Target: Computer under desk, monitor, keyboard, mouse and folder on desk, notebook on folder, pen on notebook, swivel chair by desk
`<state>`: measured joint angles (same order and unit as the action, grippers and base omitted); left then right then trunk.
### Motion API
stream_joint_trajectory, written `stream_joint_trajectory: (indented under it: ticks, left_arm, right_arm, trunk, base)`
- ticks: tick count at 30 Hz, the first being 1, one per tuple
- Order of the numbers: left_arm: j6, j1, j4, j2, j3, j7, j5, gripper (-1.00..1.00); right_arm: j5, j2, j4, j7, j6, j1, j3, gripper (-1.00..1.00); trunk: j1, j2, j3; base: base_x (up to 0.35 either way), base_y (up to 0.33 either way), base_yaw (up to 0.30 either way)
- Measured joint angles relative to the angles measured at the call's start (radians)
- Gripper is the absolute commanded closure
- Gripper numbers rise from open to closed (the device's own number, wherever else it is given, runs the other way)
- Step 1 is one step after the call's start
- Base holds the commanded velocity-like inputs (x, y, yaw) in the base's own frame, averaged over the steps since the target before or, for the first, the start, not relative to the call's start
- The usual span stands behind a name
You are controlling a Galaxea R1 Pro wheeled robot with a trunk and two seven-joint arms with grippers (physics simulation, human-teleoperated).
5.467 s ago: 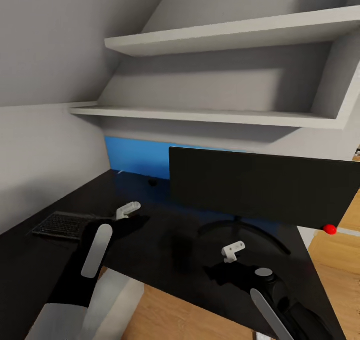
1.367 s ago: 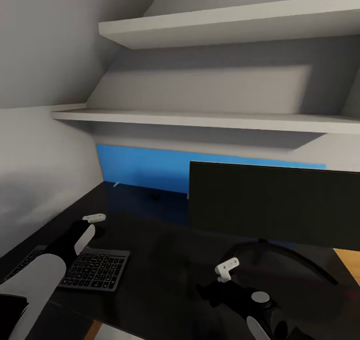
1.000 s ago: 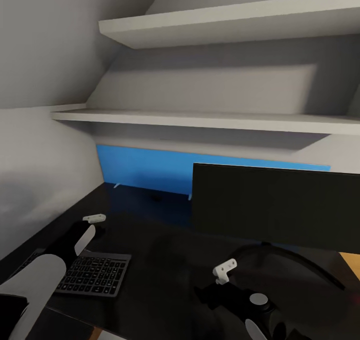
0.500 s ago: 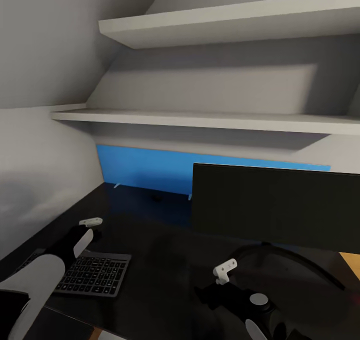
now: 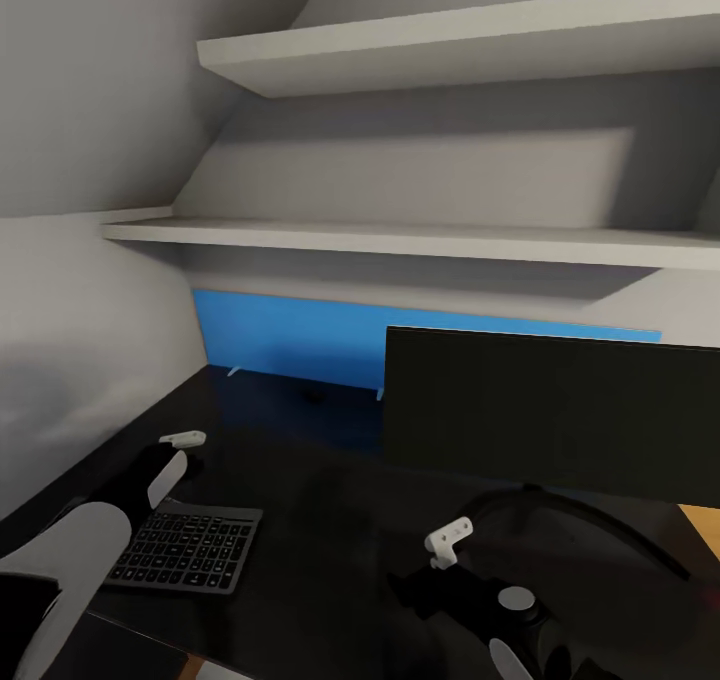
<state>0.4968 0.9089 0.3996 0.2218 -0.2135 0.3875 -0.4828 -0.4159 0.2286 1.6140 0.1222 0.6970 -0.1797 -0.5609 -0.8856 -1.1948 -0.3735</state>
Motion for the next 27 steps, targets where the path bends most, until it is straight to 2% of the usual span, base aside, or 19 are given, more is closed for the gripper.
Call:
stream_joint_trajectory:
  ticks: [10,13,17,24,27]
  left_arm:
    - [0.005,0.007,-0.005,0.001,0.007,-0.011,-0.008,-1.0]
    - [0.005,0.013,-0.01,0.001,0.008,-0.018,-0.011,-1.0]
    - [0.004,0.016,-0.013,0.003,0.009,-0.034,-0.008,-1.0]
    - [0.004,0.018,-0.017,0.003,0.006,-0.044,-0.005,-1.0]
    - [0.003,0.022,-0.035,0.004,0.003,-0.048,-0.003,-1.0]
  right_arm:
    - [-0.001,-0.015,0.001,0.0,0.007,-0.008,0.002,-1.0]
    - [-0.002,-0.056,0.001,0.0,0.023,-0.021,0.007,-1.0]
    - [-0.002,-0.085,0.0,0.001,0.044,-0.026,0.01,-1.0]
    - [-0.002,-0.101,0.001,0.001,0.054,-0.036,0.009,-1.0]
    - [-0.003,-0.12,0.001,-0.001,0.083,-0.076,0.01,-1.0]
  trunk:
    - [0.0,0.0,-0.003]
    - [0.0,0.0,-0.007]
    - [0.0,0.0,-0.013]
    - [0.0,0.0,-0.023]
    - [0.0,0.0,-0.028]
  base:
    - [0.0,0.0,0.0]
    - [0.0,0.0,0.0]
    - [0.0,0.0,0.0]
    - [0.0,0.0,0.0]
    - [0.0,0.0,0.0]
